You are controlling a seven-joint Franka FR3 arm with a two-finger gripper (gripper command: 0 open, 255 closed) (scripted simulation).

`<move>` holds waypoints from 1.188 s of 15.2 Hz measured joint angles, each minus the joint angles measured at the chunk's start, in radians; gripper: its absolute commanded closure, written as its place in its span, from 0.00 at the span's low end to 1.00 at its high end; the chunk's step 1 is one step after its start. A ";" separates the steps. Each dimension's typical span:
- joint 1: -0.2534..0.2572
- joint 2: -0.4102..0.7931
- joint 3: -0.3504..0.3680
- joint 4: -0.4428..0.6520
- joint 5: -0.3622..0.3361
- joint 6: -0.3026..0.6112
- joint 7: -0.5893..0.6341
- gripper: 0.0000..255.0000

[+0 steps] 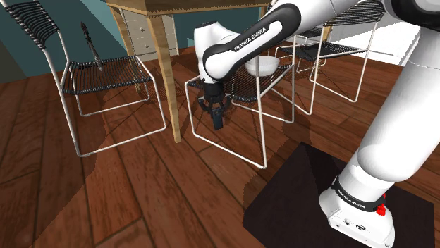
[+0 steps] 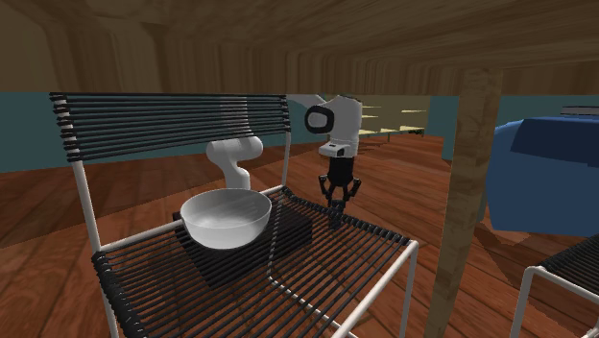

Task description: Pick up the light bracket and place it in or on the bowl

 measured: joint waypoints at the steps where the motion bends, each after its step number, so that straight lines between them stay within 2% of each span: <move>1: 0.000 -0.006 0.001 0.007 0.003 -0.013 -0.002 1.00; 18: -0.003 -0.085 0.000 0.151 0.043 -0.229 -0.044 1.00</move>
